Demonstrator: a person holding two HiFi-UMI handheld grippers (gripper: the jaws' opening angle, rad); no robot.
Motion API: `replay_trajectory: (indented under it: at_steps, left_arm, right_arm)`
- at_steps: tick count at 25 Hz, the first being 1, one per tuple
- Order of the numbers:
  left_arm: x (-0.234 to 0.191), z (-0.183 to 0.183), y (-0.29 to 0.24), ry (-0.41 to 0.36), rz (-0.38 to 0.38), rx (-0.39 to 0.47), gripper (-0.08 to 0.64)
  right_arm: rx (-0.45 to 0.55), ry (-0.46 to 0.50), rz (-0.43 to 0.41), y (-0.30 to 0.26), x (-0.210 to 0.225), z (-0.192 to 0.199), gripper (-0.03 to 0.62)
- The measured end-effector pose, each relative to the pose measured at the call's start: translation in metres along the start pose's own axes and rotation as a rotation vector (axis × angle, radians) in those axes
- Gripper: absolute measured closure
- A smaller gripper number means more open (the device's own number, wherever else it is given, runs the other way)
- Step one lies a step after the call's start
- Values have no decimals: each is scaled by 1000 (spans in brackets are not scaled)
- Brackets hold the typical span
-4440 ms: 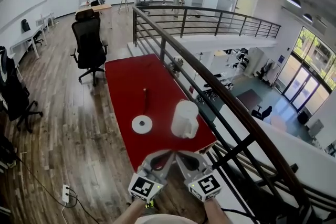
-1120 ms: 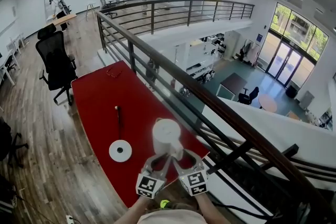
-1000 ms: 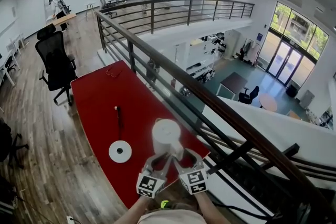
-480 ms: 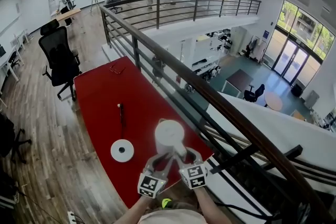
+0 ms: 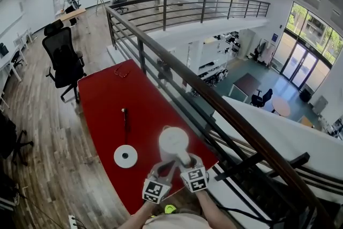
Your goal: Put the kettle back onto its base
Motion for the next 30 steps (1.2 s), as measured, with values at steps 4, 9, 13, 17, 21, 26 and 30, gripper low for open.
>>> replay_trajectory:
  at_steps: [4,9,13,17,21,26,30]
  left_arm:
    - [-2,-2,-6,5,-12,-6,554]
    - [-1,-7,-8,5,-12,-9,555]
    - [4,-7,-10,9,-5,-20,554]
    - [8,-7,-9,5,6,-14,554]
    - [3,-5,-9,-1,5,-13,554]
    - [0,0,-5,0,-5,-7,554]
    - [1,-5,0,12,-14,-7,554]
  right_arm:
    - [-4,-4,-11,0,4,0,431]
    - [0,-13,-23,3,4,-4,428]
    - [23,-44,-37,8,5,-2,434]
    - [52,-56,-61,14,3,2,436]
    - [78,-73,-53,12,3,0,436]
    - [140,-91,-51,14,4,-7,439]
    - [184,-74,-53,24,2,-23,448]
Point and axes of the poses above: the fingertips, and each gripper's own axes: y backward along the fingers, x to its right, z out of its underside, the point moved 5 cm from there along y, backward along the fingers, and after that the axes turned 7 degrees about -z, right-handed, at the moved point
